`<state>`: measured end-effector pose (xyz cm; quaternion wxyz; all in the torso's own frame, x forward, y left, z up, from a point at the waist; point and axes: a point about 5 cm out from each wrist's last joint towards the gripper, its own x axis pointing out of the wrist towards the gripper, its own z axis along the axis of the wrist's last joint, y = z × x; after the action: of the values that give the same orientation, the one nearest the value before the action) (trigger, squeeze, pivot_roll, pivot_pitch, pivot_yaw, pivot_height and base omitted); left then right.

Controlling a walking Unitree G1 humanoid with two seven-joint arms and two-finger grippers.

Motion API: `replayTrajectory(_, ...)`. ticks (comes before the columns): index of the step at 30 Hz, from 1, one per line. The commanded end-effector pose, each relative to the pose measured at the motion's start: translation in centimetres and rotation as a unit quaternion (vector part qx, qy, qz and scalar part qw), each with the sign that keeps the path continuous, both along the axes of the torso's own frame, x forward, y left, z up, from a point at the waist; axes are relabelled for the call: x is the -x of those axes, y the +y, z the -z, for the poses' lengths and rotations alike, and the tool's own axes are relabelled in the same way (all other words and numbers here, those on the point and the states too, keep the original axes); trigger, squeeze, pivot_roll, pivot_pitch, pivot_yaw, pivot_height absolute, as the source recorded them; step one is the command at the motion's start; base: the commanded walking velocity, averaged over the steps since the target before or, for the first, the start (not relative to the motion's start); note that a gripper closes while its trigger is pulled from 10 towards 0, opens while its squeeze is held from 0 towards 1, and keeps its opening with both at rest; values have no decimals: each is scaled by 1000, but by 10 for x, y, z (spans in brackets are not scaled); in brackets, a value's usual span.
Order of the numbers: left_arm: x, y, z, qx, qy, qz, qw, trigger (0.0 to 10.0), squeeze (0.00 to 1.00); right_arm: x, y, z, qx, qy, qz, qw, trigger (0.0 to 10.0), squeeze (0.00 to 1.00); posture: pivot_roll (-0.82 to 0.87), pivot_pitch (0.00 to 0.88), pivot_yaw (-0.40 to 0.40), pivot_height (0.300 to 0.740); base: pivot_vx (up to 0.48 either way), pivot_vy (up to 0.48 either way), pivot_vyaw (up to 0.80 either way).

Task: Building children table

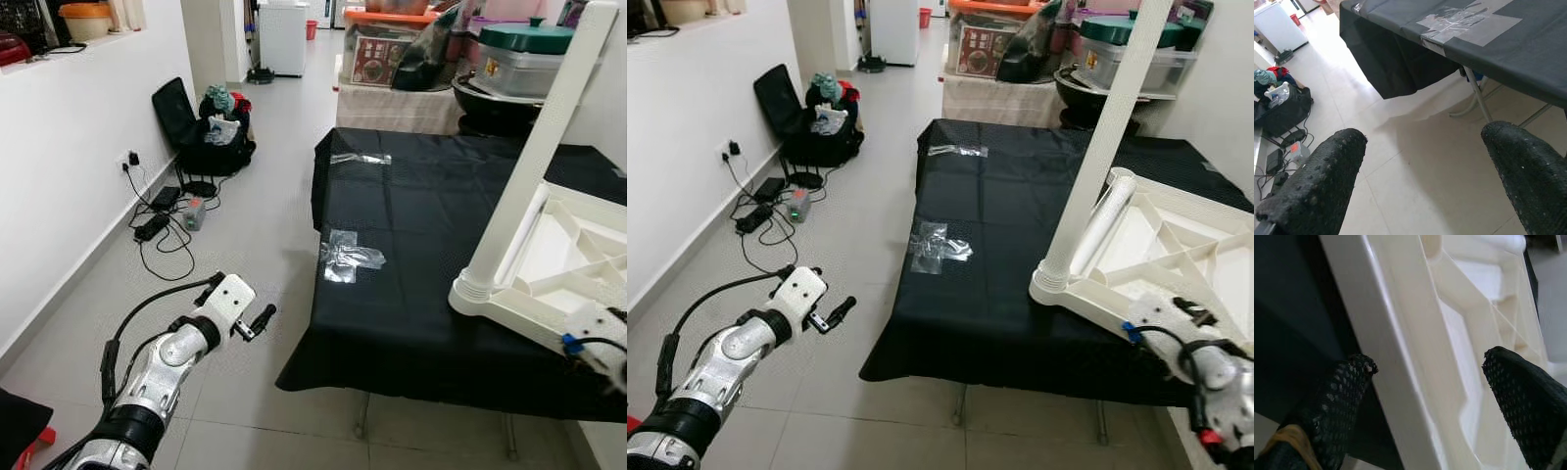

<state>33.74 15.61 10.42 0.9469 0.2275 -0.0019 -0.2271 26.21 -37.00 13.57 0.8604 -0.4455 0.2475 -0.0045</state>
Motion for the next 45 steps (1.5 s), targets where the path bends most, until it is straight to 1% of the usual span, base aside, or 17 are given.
replayTrajectory(1, 1, 4, 1, -7, 3, -3, 1000, 10000, 0, -8, 10, -14, -11, -50, -23, 998, 10000, 1000, 4, 0, -61, 740, 0, 0, 0)
replayTrajectory(4, -1, 0, -5, 2, -9, -1, 1000, 10000, 0, -22, 24, -62, -59, -232, -19, 971, 10000, 1000, -4, 0, -51, 740, 0, 0, 0)
replayTrajectory(7, -4, -4, -13, 12, -21, 4, 1000, 10000, 0, -24, 32, -77, -85, -298, -10, 951, 10000, 1000, -4, 0, -47, 740, 0, 0, 0)
replayTrajectory(8, -4, -4, -13, 12, -21, 4, 1000, 10000, 0, -24, 32, -77, -85, -298, -10, 951, 10000, 1000, -4, 0, -47, 740, 0, 0, 0)
replayTrajectory(10, -7, -8, -24, 27, -40, 10, 999, 10000, 0, -25, 44, -83, -140, -338, -8, 931, 10000, 1000, -4, 0, -45, 740, 0, 0, 0)
replayTrajectory(12, -7, -8, -24, 27, -40, 10, 999, 10000, 0, -25, 44, -83, -140, -338, -8, 931, 10000, 1000, -4, 0, -45, 740, 0, 0, 0)
replayTrajectory(13, -8, -9, -30, 37, -48, 11, 998, 10000, 0, -24, 52, -82, -168, -348, -13, 922, 10000, 1000, -3, 0, -44, 740, 0, 0, 0)
replayTrajectory(18, -8, -11, -51, 70, -85, 19, 994, 10000, 0, -19, 79, -60, -287, -334, 4, 898, 10000, 1000, -2, 0, -46, 740, 0, 0, 0)
replayTrajectory(19, -9, -12, -55, 68, -92, 20, 993, 10000, 0, -18, 84, -52, -303, -331, 25, 893, 10000, 945, -1, 0, -47, 740, 0, 0, 0)
replayTrajectory(20, -9, -12, -55, 68, -92, 20, 993, 10000, 0, -18, 84, -52, -303, -331, 25, 893, 10000, 945, -1, 0, -47, 740, 0, 0, 0)
replayTrajectory(21, -9, -12, -57, 65, -97, 21, 993, 10000, 0, -16, 87, -48, -307, -334, 41, 890, 10000, 863, 3, 0, -47, 740, 0, 0, 0)
replayTrajectory(22, -8, -13, -60, 68, -101, 23, 992, 10000, 0, -16, 91, -44, -310, -338, 58, 887, 10000, 678, 3, 0, -46, 740, 0, -349, 0)
replayTrajectory(23, -8, -14, -62, 65, -106, 27, 992, 10000, 0, -16, 96, -41, -311, -338, 73, 885, 10000, 231, 6, 0, -44, 740, 0, -461, 0)
replayTrajectory(25, -7, -15, -63, 63, -109, 30, 992, 10000, 0, -16, 100, -39, -312, -337, 81, 885, 10000, 231, 6, 0, -44, 740, 0, -461, 0)
replayTrajectory(26, -7, -15, -63, 63, -107, 31, 992, 10000, 0, -17, 105, -39, -313, -335, 81, 885, 10000, 0, 6, 0, -43, 740, 0, -461, -800)
replayTrajectory(39, -5, -13, -62, 78, -94, 16, 992, 10000, 0, -23, 136, -45, -300, -313, 28, 901, 10000, 0, 11, 0, -48, 740, 0, -460, -554)
replayTrajectory(45, -5, -11, -65, 95, -99, 5, 990, 10000, 0, -22, 157, -46, -338, -277, -33, 899, 10000, 0, 11, 0, -49, 740, 0, -154, 0)
